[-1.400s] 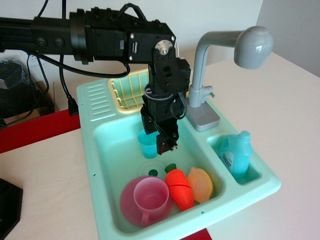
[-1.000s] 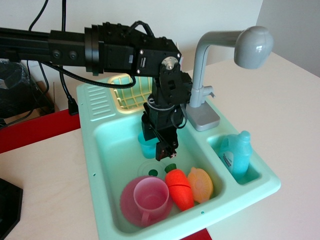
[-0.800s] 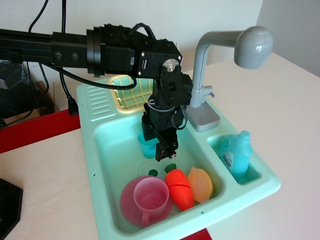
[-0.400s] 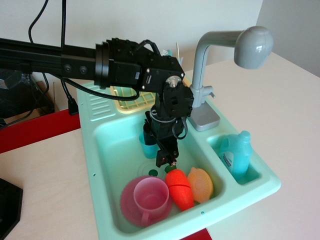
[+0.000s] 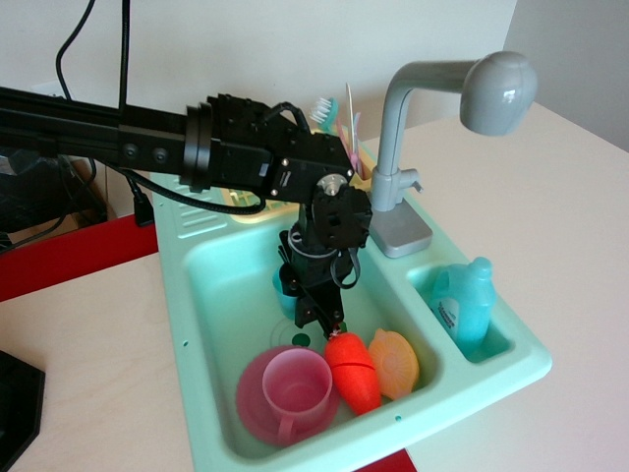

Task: Put cup from sink to drying rack

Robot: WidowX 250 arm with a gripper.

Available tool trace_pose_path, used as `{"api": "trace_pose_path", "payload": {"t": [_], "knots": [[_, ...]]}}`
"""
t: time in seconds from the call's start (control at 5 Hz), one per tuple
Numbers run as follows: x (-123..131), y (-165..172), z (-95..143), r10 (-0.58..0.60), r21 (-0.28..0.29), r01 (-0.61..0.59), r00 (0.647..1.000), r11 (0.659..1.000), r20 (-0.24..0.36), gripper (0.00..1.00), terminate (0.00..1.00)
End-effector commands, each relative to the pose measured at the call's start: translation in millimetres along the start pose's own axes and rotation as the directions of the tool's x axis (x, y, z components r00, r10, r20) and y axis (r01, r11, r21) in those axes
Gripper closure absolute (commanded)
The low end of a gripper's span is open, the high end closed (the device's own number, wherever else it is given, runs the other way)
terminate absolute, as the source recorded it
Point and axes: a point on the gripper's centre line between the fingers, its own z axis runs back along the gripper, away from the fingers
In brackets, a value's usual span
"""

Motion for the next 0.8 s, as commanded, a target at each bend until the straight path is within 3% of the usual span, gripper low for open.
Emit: {"api": "trace_pose_path", "payload": {"t": [0.0, 0.4, 0.6], "knots": [[-5.9, 8.2, 37.6, 0.017, -0.042, -0.012, 0.992, 0.999, 0.126, 1.0, 0.0], [1.6, 22.2, 102.8, 0.013, -0.066, 0.006, 0.962, 0.998, 0.273, 1.0, 0.0], [6.9, 39.3, 116.7, 0.042, -0.056, -0.026, 0.953, 0.998, 0.3, 1.0, 0.0]]}}
